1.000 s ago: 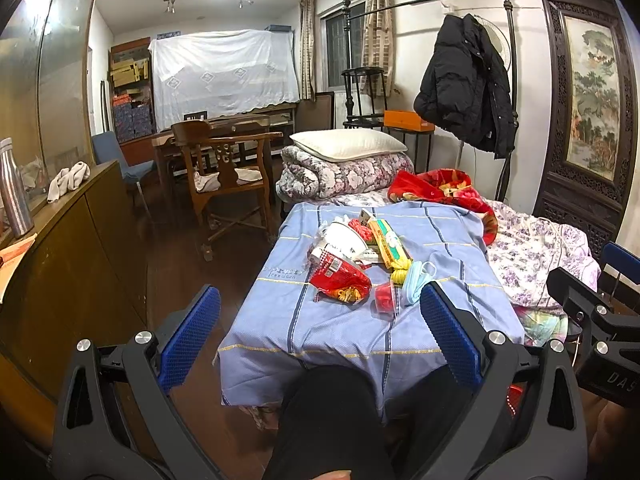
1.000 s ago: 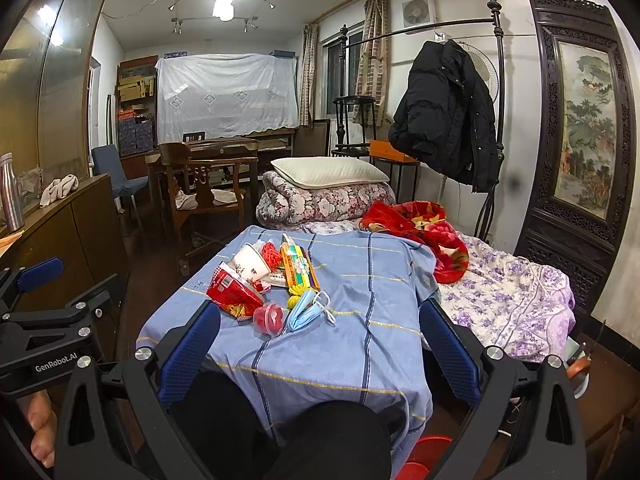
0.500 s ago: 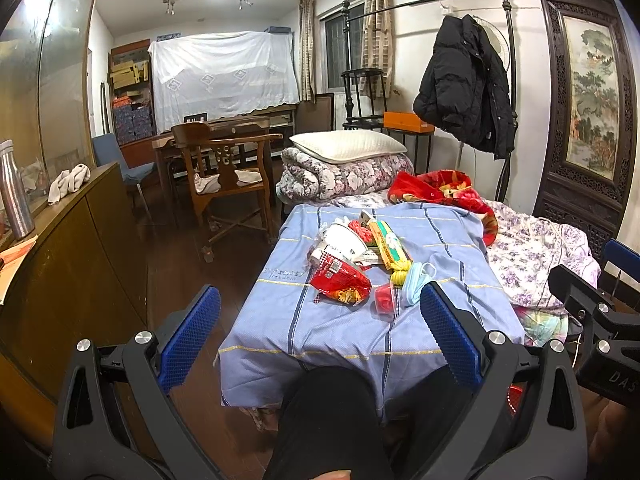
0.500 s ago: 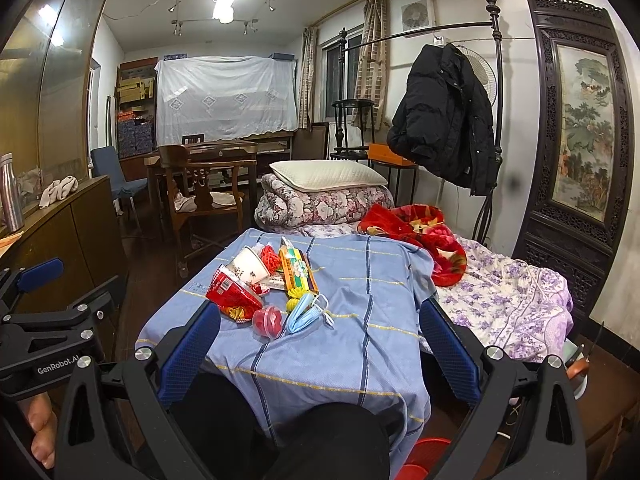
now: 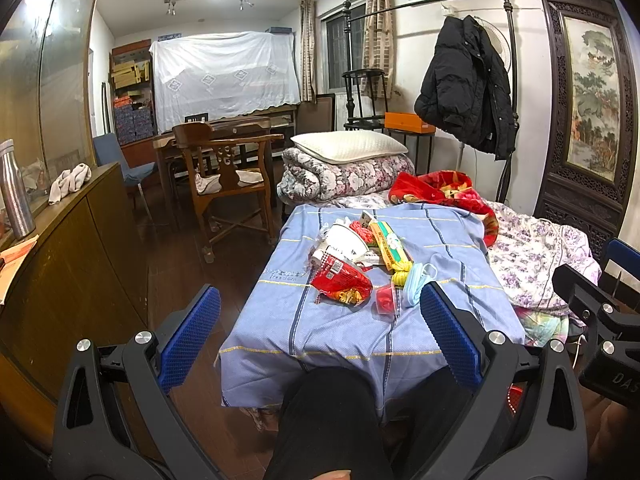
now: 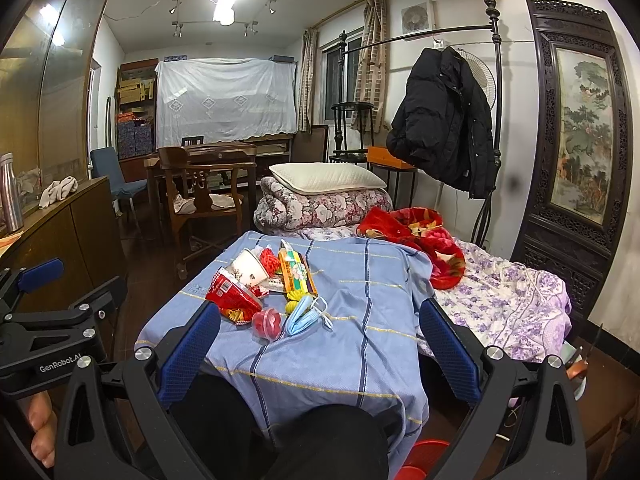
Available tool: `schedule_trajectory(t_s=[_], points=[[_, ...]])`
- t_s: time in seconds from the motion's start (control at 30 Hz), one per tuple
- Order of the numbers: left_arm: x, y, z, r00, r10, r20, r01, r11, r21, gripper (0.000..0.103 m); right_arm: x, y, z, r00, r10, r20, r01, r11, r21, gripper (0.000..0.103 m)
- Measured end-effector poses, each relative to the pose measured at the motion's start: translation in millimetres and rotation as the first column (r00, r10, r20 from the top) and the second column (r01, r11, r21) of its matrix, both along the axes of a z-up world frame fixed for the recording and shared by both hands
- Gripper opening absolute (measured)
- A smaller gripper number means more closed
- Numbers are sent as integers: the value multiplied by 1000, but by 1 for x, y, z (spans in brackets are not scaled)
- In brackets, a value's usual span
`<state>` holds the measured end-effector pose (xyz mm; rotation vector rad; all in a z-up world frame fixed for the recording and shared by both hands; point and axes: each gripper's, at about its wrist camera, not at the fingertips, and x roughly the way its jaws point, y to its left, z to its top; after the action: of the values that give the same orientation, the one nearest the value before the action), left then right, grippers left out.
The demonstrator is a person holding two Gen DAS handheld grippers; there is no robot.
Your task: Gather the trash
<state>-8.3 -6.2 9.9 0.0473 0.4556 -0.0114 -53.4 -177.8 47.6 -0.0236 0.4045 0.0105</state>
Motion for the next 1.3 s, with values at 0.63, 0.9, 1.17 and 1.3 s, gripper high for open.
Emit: schedule_trajectory(t_s=[0.63, 0.9, 1.17, 1.3], points=[[-1, 0, 0, 1000, 0, 1, 0, 1000, -1, 96, -1, 1, -1, 1000, -1, 0, 1, 1000, -2, 97], [-1, 1, 1, 1000, 2, 2, -2, 1000, 0, 96, 0, 0, 0, 1000, 0, -1, 0, 1000, 0, 97], [4, 2, 1, 1000, 15, 0, -15, 1000, 11, 96, 6, 2, -5, 1000, 3, -17, -3, 1000, -2, 97], [9, 2, -2, 1000, 18, -8, -18, 1000, 13, 96, 15, 1, -12, 999, 17, -45, -16, 1000, 18, 97]])
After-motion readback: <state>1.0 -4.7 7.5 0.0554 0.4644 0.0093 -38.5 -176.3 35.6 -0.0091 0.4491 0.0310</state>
